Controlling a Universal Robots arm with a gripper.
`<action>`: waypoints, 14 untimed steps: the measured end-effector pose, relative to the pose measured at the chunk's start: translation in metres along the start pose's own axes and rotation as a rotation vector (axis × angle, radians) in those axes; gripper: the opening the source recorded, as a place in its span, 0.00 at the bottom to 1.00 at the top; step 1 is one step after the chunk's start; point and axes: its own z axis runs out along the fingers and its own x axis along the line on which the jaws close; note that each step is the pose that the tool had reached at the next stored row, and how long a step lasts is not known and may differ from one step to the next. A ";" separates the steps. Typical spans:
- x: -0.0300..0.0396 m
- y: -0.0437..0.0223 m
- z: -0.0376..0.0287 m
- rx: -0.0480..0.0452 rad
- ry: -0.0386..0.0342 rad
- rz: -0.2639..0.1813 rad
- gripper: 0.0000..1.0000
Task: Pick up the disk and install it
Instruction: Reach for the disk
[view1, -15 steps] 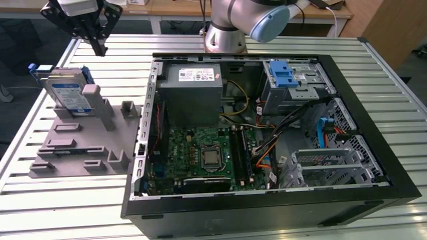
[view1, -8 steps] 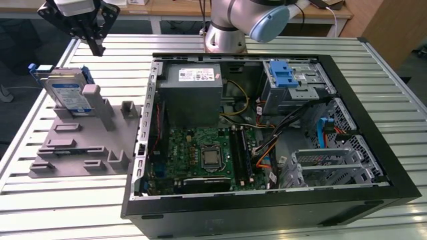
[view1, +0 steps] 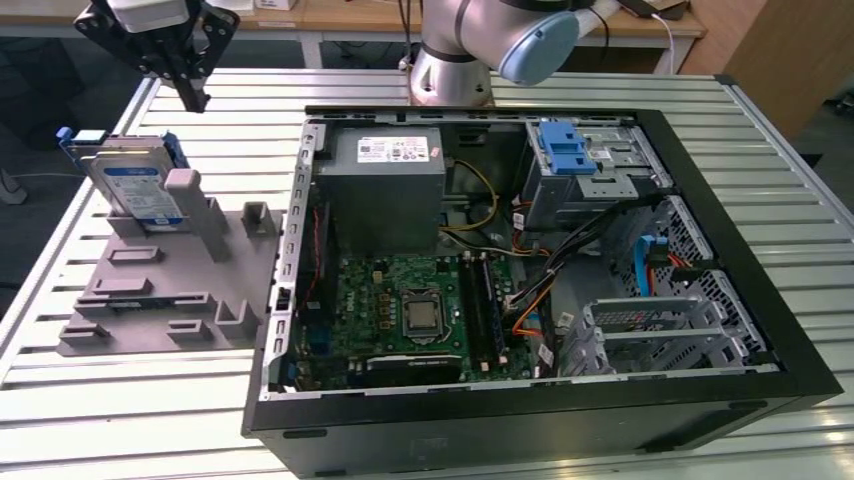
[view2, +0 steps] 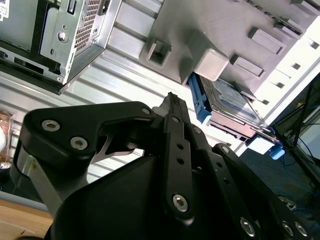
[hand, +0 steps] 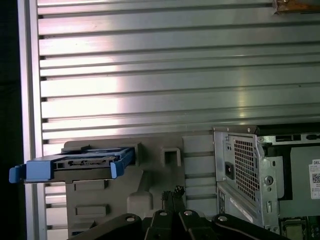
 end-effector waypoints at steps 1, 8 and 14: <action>0.0003 0.0001 0.0000 0.0000 0.0002 0.000 0.11; 0.0103 -0.0006 0.0003 0.0005 0.0062 0.000 0.11; 0.0316 -0.0015 0.0008 0.0005 0.0062 0.000 0.11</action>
